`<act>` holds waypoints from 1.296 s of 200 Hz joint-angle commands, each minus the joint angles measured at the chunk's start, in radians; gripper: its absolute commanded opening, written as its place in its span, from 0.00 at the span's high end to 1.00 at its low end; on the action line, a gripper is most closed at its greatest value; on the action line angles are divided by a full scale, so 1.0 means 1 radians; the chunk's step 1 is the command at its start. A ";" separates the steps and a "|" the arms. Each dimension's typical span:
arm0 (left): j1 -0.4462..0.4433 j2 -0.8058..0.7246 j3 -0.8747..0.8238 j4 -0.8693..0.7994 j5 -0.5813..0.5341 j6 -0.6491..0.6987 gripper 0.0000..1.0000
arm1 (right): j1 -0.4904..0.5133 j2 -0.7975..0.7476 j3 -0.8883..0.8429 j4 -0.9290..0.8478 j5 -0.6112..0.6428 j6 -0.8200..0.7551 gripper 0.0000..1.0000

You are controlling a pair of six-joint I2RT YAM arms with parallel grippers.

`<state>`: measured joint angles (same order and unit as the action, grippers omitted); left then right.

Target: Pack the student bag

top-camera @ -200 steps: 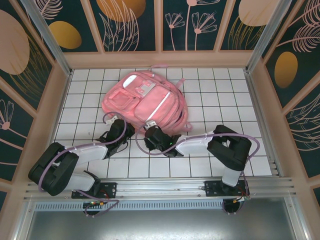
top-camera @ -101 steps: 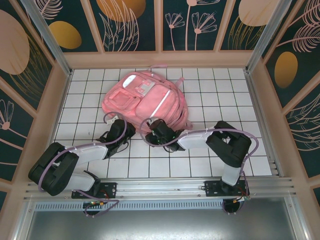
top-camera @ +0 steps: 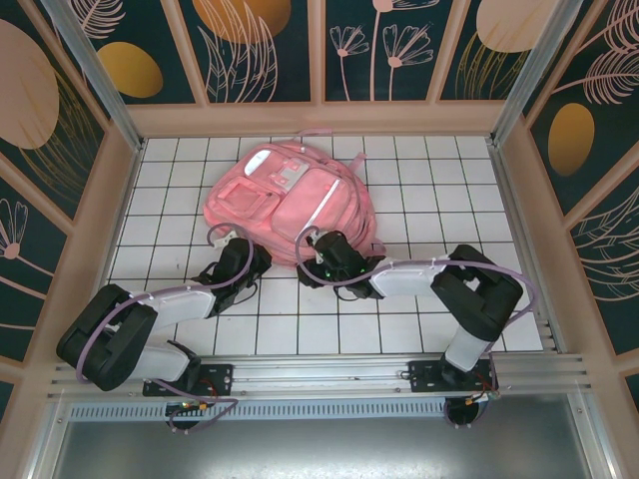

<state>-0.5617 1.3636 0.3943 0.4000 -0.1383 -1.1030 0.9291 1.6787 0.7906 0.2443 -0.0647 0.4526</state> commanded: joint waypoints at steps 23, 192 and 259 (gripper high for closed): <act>0.005 0.000 -0.001 0.016 -0.030 0.019 1.00 | -0.027 0.014 -0.001 -0.012 0.059 0.011 0.69; 0.005 0.004 -0.011 0.038 -0.011 0.014 1.00 | -0.064 0.150 0.081 -0.073 0.159 0.049 0.64; 0.005 -0.006 -0.010 0.021 -0.030 0.012 1.00 | -0.038 0.097 0.078 -0.137 0.314 0.083 0.64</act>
<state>-0.5659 1.3735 0.3943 0.4267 -0.1120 -1.1034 0.9096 1.7790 0.8635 0.1890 0.0940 0.5125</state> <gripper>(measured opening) 0.111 0.358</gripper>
